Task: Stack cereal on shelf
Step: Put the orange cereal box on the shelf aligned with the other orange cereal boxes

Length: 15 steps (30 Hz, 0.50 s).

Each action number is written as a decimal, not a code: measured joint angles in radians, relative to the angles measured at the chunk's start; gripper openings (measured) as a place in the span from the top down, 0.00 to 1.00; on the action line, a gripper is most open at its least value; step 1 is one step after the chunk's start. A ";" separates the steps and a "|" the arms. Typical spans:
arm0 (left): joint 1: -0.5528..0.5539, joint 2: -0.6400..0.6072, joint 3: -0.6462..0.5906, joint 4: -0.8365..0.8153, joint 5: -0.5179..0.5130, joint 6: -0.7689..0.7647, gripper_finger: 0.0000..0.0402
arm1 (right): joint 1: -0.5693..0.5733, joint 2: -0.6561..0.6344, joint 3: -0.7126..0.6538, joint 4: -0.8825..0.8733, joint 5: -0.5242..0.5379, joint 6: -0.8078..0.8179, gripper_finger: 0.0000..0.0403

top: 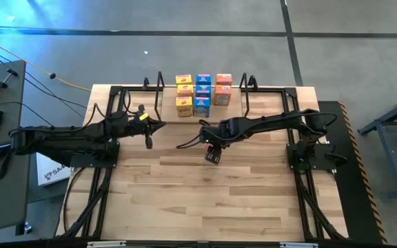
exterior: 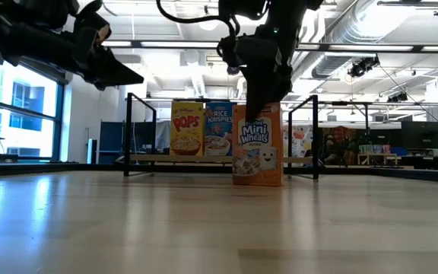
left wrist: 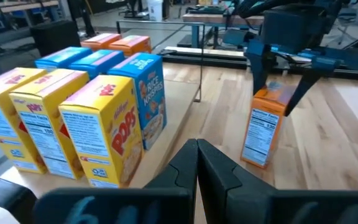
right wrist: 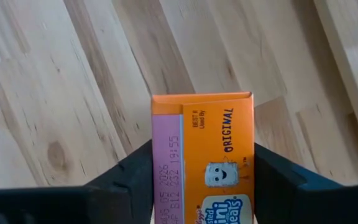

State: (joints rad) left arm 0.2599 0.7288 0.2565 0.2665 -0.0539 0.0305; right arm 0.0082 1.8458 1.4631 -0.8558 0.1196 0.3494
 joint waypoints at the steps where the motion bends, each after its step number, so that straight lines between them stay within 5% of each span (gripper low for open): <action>1: 0.009 0.000 0.000 -0.001 0.013 -0.001 1.00 | 0.000 0.000 0.000 0.000 0.000 -0.001 0.54; 7: 0.055 0.000 0.000 -0.007 0.039 -0.001 1.00 | 0.000 0.000 0.038 -0.017 -0.001 -0.050 0.54; 15: 0.107 0.000 0.000 -0.010 0.106 -0.020 1.00 | -0.034 -0.001 0.273 -0.287 0.071 -0.272 0.54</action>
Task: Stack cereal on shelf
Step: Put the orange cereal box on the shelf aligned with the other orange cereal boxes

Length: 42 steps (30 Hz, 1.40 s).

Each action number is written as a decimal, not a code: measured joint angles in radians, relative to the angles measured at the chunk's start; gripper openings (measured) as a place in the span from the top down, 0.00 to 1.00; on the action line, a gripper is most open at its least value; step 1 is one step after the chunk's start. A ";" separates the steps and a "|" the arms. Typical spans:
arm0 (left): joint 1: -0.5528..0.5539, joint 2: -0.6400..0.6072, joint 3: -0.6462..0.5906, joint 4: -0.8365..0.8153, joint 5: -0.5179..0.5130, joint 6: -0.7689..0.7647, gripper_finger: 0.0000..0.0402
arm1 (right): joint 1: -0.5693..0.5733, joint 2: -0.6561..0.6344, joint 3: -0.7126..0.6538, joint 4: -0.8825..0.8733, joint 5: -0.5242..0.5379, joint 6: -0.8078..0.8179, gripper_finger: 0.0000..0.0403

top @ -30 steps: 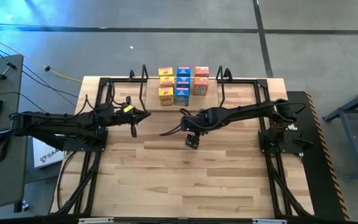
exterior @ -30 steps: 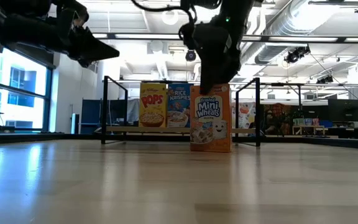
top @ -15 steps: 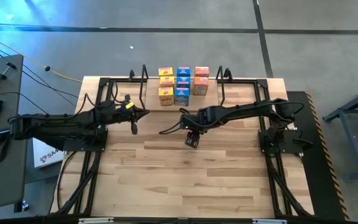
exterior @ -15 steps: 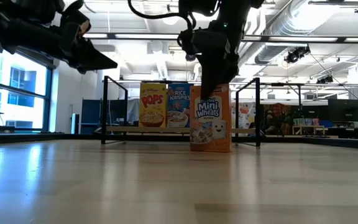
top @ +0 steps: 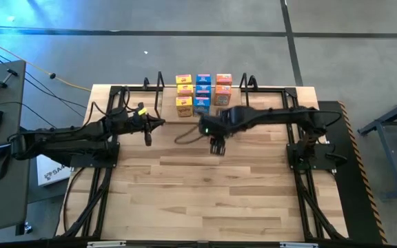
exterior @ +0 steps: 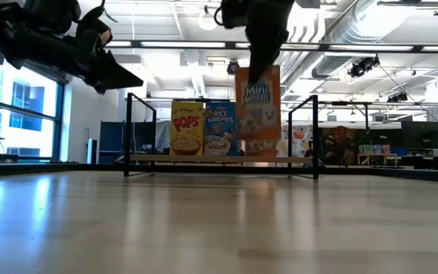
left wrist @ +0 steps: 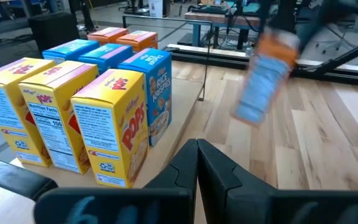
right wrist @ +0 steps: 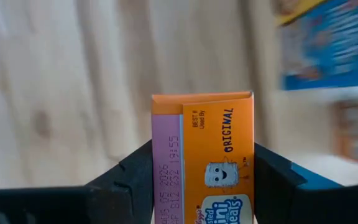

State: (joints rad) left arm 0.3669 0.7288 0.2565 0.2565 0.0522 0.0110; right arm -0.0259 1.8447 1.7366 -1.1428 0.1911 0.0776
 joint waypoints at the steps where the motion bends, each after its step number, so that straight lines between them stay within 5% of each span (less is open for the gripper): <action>1: 0.005 0.000 0.000 0.000 0.006 0.000 1.00 | -0.019 0.000 0.027 -0.029 0.007 -0.050 0.54; 8: 0.049 -0.010 0.000 -0.002 0.046 0.000 1.00 | -0.219 -0.001 0.069 -0.064 -0.092 -0.367 0.54; 16: 0.088 -0.030 0.000 -0.002 0.096 -0.008 1.00 | -0.390 -0.001 -0.033 0.072 -0.134 -0.432 0.54; 37: 0.099 -0.030 0.000 -0.005 0.096 -0.018 1.00 | -0.407 0.000 -0.046 0.110 -0.131 -0.445 0.44; 42: 0.099 -0.030 0.000 -0.005 0.096 -0.018 1.00 | -0.397 0.000 -0.034 0.106 -0.031 -0.457 0.44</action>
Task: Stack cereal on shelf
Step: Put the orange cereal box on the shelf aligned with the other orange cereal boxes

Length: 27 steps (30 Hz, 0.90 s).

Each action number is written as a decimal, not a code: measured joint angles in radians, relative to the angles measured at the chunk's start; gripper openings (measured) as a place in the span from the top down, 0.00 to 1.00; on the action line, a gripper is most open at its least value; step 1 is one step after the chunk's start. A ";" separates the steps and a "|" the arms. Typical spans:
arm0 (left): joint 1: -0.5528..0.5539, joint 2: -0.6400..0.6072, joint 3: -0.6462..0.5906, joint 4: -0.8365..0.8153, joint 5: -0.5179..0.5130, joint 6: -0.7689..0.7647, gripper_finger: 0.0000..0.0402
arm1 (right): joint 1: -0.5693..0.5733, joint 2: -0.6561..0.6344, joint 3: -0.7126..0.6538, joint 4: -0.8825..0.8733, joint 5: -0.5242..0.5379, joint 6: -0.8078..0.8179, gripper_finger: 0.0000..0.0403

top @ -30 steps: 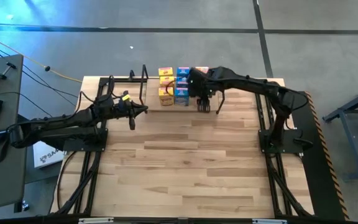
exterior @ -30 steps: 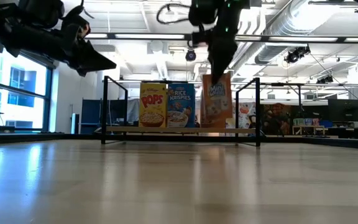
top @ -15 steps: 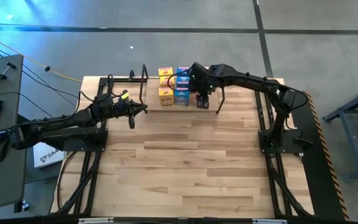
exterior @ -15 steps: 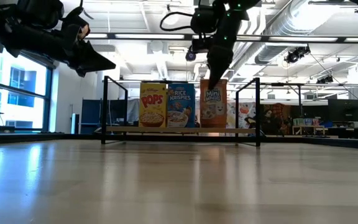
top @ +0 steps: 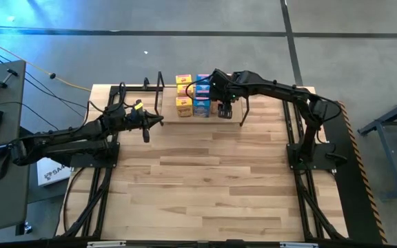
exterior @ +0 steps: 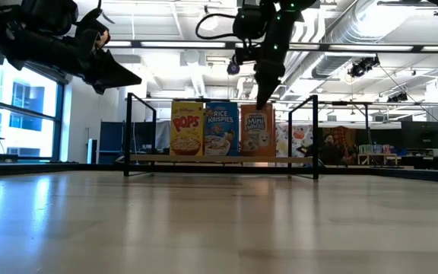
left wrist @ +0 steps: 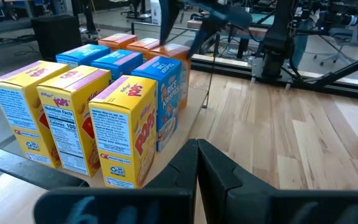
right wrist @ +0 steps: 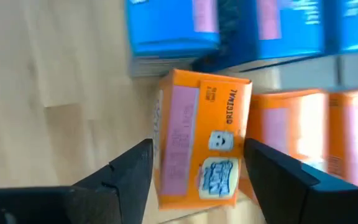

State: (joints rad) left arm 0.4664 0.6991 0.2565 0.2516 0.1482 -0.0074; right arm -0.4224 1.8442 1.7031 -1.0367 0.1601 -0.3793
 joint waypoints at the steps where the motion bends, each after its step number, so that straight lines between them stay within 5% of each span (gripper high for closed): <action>1: 0.000 0.000 0.000 0.000 0.000 0.000 1.00 | 0.003 -0.001 0.009 -0.002 0.019 -0.003 0.44; 12: 0.000 0.000 0.000 0.022 0.000 -0.008 1.00 | 0.023 -0.058 0.031 0.011 -0.018 0.042 0.46; 24: 0.000 0.000 0.000 0.030 0.006 -0.016 1.00 | 0.001 0.011 0.031 0.167 -0.066 0.057 0.96; 27: 0.000 0.000 0.000 0.024 0.007 -0.016 1.00 | -0.010 0.026 0.031 0.166 -0.092 0.057 0.97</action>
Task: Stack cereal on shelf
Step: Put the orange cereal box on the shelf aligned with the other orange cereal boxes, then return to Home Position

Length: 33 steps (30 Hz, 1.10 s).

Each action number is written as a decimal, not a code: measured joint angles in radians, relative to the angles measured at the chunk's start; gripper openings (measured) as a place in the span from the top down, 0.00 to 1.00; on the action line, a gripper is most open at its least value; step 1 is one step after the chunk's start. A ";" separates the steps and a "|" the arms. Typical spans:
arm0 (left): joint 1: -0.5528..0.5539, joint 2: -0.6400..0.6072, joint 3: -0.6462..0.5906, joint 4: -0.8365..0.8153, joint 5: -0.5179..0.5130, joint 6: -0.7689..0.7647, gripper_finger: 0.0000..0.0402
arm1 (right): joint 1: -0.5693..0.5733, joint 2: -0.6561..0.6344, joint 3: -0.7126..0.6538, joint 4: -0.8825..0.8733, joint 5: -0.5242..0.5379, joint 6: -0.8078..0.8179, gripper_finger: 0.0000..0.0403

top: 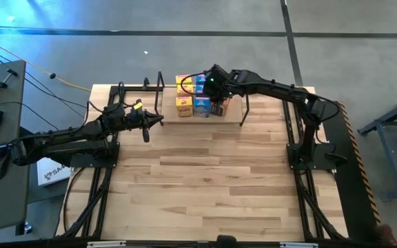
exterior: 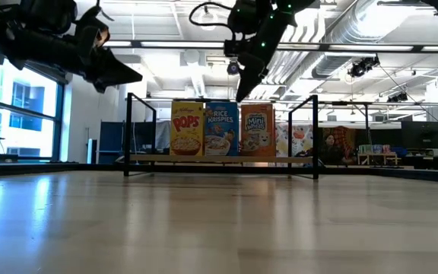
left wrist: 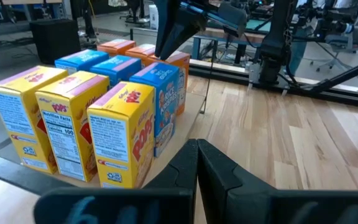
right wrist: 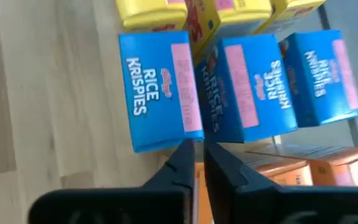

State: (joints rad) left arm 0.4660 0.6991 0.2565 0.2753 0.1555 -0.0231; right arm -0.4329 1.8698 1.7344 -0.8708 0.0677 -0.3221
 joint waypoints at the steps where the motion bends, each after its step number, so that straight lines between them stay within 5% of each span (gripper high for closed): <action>1: 0.000 0.000 0.000 -0.004 0.000 0.000 1.00 | -0.001 0.008 0.000 -0.001 -0.002 0.000 0.96; 28: 0.000 0.000 0.000 0.004 0.001 -0.002 1.00 | 0.023 -0.067 -0.007 -0.015 -0.052 -0.104 1.00; 33: 0.000 -0.024 -0.010 0.040 0.051 -0.003 1.00 | 0.016 -0.188 -0.218 0.238 -0.173 -0.102 1.00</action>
State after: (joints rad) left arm 0.4664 0.6747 0.2463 0.3152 0.2068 -0.0260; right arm -0.4173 1.6819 1.5160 -0.6332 -0.1050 -0.4240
